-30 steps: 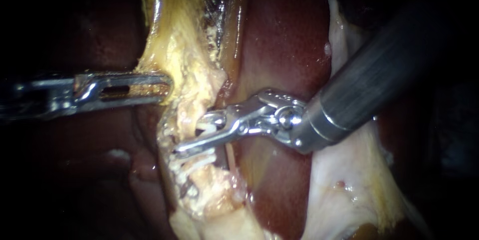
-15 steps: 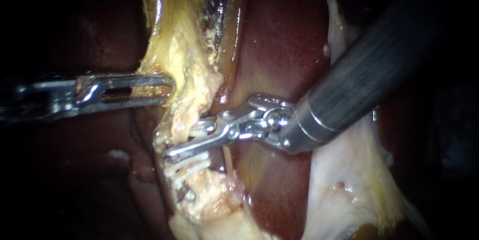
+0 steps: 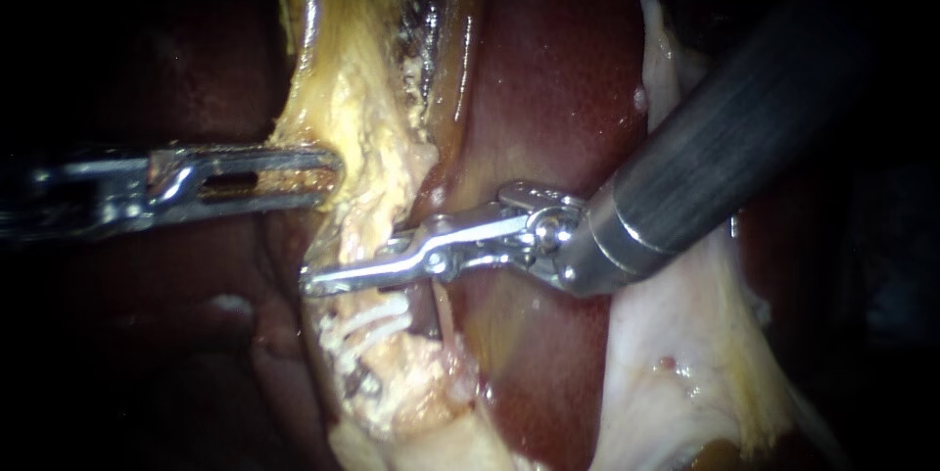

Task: Clipping third clip left tube

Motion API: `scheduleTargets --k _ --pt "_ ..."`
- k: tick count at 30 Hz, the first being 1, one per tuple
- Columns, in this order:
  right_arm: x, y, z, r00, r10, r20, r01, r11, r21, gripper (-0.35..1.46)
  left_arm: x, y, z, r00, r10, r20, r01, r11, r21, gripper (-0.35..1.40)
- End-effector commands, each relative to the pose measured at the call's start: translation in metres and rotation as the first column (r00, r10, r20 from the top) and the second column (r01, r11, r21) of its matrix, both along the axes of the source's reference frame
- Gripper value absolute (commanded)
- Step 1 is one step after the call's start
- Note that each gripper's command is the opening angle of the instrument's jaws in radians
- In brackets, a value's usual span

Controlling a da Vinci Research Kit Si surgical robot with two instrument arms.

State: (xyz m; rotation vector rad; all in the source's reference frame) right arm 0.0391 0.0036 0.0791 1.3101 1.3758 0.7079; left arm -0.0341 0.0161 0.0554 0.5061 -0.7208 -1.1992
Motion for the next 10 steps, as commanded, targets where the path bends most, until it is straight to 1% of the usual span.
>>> scheduleTargets --k 1,10 --pt "0.0000 -0.0001 0.0000 1.0000 -0.001 -0.001 0.001 1.000 0.000 -0.35 0.0000 0.0000 0.0000 1.0000 0.000 0.000 0.000 1.000 0.000 -0.35" --pt "-0.0001 -0.0001 0.0000 1.0000 -0.001 0.000 0.001 1.000 0.000 -0.35 0.0000 0.0000 0.0000 1.0000 0.000 0.000 0.000 1.000 0.000 -0.35"
